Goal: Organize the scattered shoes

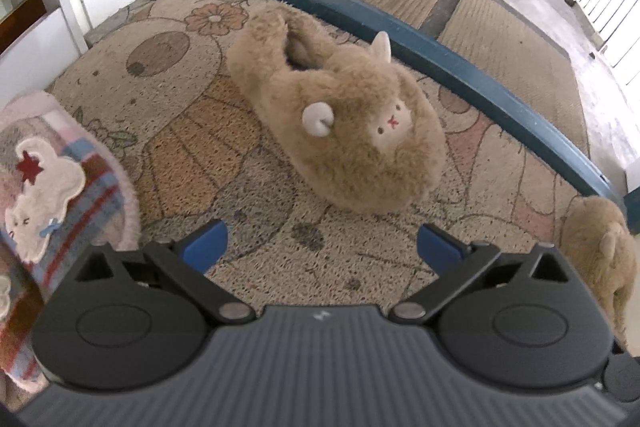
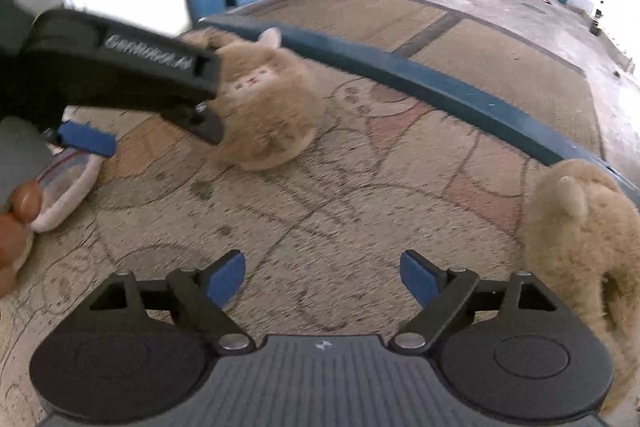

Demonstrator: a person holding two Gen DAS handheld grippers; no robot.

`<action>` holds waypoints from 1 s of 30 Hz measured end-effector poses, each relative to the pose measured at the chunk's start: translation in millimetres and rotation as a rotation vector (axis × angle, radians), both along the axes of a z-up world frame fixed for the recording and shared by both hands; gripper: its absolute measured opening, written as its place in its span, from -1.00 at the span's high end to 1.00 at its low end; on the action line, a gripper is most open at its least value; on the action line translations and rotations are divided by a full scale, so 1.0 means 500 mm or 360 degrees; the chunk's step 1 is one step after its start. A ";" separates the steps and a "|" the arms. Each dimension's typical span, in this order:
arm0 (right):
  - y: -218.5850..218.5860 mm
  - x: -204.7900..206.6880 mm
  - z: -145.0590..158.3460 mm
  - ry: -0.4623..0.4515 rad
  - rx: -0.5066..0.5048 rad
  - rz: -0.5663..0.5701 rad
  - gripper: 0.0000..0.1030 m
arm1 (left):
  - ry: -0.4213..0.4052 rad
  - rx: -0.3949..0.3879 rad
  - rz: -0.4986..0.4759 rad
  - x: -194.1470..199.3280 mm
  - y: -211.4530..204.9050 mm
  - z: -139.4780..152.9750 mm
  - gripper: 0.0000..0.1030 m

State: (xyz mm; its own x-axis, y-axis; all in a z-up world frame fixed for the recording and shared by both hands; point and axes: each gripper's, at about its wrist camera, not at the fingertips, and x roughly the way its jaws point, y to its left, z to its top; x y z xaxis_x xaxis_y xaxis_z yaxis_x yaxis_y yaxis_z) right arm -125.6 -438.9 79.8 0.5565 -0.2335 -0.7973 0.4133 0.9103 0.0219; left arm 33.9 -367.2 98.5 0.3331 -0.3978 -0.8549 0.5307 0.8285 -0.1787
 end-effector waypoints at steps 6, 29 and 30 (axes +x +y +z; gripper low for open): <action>0.027 -0.009 -0.006 0.0025 0.0046 0.0053 -0.91 | -0.0069 0.0069 -0.0058 -0.025 0.002 0.015 -1.00; 0.015 -0.101 0.025 0.0066 -0.0111 -0.0023 -0.98 | 0.0030 0.0037 -0.0199 -0.112 -0.030 0.015 -1.00; 0.009 -0.108 0.035 0.0048 -0.0129 -0.0043 -0.98 | 0.0037 0.0036 -0.0206 -0.115 -0.031 0.014 -1.00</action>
